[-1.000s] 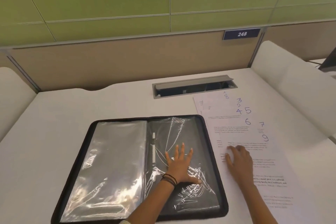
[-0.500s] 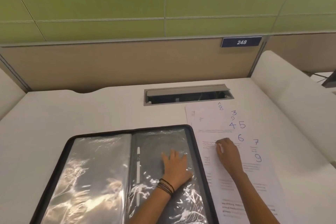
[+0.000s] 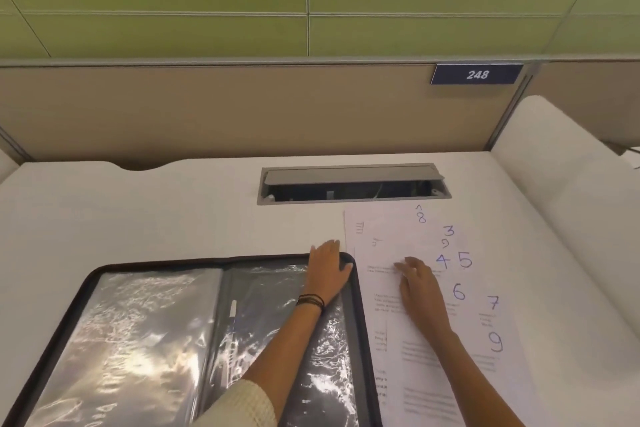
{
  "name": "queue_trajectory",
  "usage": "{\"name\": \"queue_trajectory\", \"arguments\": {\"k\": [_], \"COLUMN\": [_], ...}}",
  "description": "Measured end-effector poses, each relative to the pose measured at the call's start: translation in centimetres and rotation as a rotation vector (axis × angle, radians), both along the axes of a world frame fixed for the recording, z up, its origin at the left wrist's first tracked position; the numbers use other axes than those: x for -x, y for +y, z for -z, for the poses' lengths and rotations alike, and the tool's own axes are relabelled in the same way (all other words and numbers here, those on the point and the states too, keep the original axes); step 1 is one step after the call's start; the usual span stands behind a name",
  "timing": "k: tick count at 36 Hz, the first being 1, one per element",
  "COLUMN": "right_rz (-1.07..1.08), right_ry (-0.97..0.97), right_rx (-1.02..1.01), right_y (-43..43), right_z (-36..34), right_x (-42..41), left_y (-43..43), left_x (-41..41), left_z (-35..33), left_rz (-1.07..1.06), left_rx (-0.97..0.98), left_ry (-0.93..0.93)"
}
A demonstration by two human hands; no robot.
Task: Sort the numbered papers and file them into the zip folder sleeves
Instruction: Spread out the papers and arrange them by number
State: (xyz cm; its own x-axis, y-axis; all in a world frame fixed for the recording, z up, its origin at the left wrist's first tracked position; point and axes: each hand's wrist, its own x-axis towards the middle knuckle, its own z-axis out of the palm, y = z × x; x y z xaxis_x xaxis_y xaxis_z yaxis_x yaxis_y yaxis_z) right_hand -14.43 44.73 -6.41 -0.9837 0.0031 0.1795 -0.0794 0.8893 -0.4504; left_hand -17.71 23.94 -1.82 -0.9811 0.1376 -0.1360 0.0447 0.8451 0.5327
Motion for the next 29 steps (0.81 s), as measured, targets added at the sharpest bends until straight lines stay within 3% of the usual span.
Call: {"name": "queue_trajectory", "arguments": {"k": [4, 7, 14, 29], "right_rz": [-0.004, -0.004, -0.019, -0.027], "right_ry": [0.029, 0.049, 0.07, 0.045], "right_rx": [0.006, 0.002, -0.023, -0.023], "right_y": [0.1, 0.0, 0.1, 0.0], "right_z": [0.5, 0.6, 0.5, 0.2], "right_x": [0.0, 0.0, 0.1, 0.0], "left_y": [1.6, 2.7, 3.7, 4.5], "left_x": [2.8, 4.5, 4.3, 4.3], "left_z": [-0.2, 0.2, 2.6, 3.4], "left_rz": [-0.197, -0.282, -0.258, -0.485], "left_rx": [-0.306, -0.406, -0.281, -0.197], "left_ry": [-0.112, -0.127, 0.069, 0.219]}}
